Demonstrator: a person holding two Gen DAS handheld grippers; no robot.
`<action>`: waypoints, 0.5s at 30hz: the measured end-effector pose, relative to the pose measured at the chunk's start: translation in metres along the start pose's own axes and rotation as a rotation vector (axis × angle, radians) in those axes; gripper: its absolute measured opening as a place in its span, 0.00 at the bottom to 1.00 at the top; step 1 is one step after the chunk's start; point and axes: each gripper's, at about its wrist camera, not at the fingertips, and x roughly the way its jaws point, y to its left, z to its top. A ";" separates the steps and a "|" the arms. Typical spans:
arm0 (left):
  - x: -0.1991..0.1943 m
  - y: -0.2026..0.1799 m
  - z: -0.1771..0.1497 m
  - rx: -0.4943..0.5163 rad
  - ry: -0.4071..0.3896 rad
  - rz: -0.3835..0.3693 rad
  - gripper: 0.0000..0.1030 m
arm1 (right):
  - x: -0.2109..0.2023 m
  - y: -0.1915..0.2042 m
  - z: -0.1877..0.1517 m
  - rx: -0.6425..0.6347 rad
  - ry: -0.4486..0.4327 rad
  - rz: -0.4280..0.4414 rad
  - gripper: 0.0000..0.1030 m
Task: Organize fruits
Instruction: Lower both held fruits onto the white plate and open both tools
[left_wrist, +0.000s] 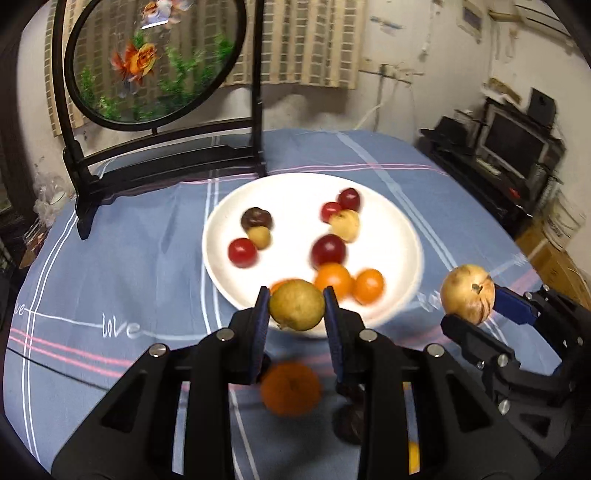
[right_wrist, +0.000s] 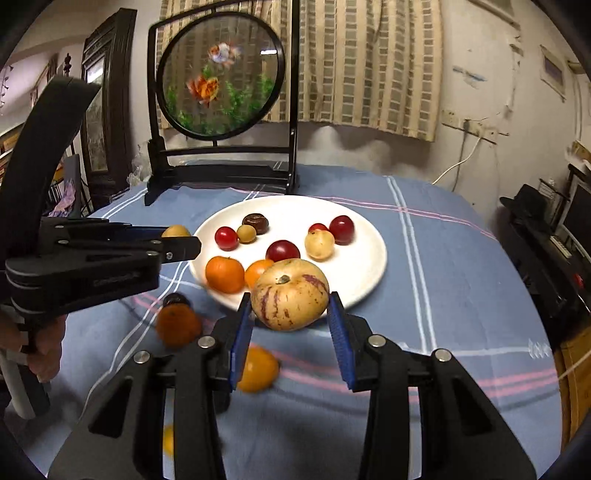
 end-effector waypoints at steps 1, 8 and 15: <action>0.007 0.002 0.003 -0.008 0.008 0.012 0.28 | 0.007 -0.003 0.002 0.004 0.004 0.001 0.39; 0.059 0.010 0.013 -0.006 0.070 0.090 0.29 | 0.062 -0.018 0.017 0.051 0.019 -0.040 0.39; 0.045 0.009 0.015 0.015 -0.003 0.144 0.67 | 0.064 -0.024 0.014 0.088 0.055 -0.037 0.46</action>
